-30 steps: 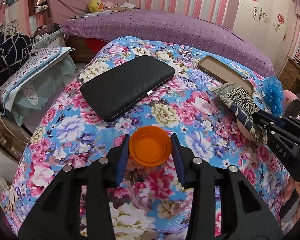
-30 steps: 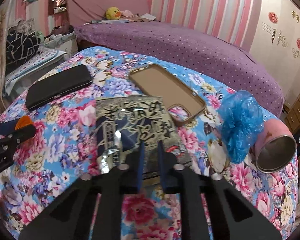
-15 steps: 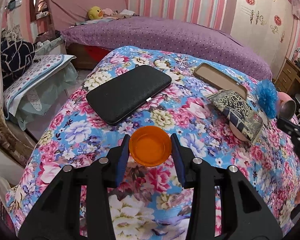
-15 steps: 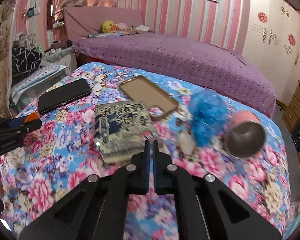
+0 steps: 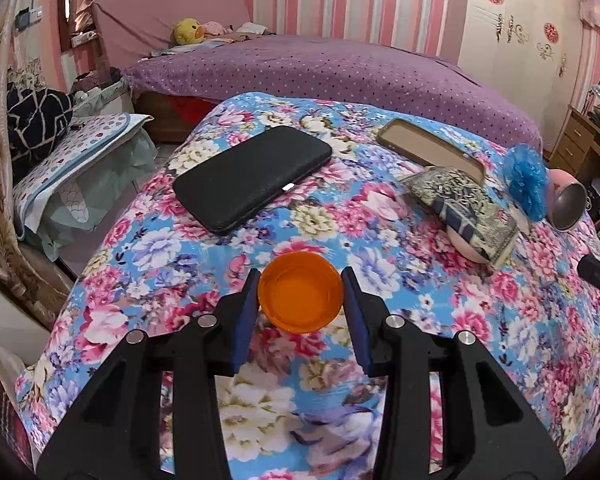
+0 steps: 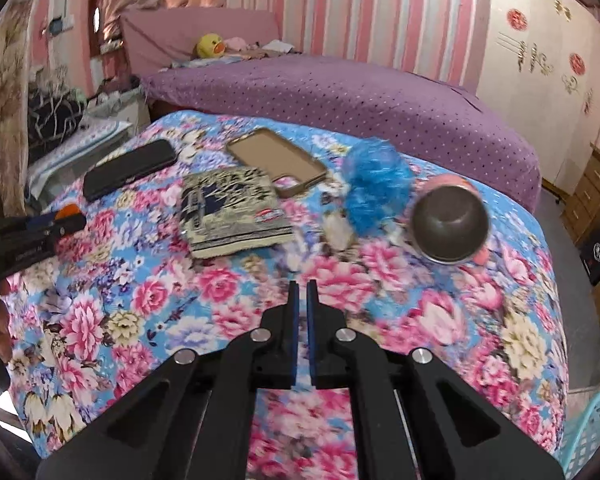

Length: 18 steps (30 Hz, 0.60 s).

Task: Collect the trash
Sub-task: 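Grasp the dark printed paper packet with the right tool while the left tool holds the orange cup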

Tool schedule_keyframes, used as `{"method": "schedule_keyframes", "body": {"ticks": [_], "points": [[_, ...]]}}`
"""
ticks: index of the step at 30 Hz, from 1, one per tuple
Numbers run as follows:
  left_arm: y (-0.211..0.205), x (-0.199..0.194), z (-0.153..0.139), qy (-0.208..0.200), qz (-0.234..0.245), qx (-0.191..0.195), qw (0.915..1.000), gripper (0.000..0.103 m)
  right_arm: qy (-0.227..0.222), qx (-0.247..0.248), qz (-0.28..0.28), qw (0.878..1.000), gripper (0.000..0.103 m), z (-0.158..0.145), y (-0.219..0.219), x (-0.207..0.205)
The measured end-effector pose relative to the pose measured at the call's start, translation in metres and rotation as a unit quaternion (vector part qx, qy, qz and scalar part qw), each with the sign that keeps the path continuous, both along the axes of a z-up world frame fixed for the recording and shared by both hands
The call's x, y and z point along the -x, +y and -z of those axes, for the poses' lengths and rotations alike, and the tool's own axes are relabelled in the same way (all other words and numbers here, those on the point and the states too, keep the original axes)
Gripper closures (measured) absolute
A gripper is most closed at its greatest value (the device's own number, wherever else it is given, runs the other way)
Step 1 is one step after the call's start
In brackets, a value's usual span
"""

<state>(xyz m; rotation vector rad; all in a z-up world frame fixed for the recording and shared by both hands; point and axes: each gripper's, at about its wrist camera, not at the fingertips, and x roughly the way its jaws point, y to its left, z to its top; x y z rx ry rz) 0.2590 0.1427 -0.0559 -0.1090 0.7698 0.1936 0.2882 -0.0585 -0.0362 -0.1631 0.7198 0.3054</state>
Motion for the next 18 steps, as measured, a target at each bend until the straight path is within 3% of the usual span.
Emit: {"method": "schedule_keyframes", "body": {"ticks": [1,2,3,5,14,18], "points": [[0.002,0.0,0.0,0.0,-0.002,-0.003,1.0,0.064,0.0,0.002,0.0,1.0,0.096,0.001,0.006,-0.001],[0.005,0.0,0.0,0.0,-0.004,-0.003,1.0,0.064,0.002,0.001,-0.003,1.0,0.083,0.004,0.014,-0.004],[0.007,-0.001,0.0,0.0,-0.005,-0.003,1.0,0.064,0.0,0.001,-0.003,1.0,0.058,0.005,0.021,-0.006],[0.012,-0.001,-0.001,-0.001,-0.008,-0.005,1.0,0.064,-0.011,0.001,-0.006,1.0,0.041,0.005,0.034,-0.008],[0.038,-0.006,-0.001,0.001,-0.028,0.007,0.9996,0.064,-0.012,0.023,-0.025,0.999,0.041,0.011,0.1,-0.033],[0.042,-0.007,-0.002,-0.002,-0.034,0.002,0.9994,0.064,-0.011,0.059,-0.025,0.998,0.041,0.019,0.125,-0.045]]}}
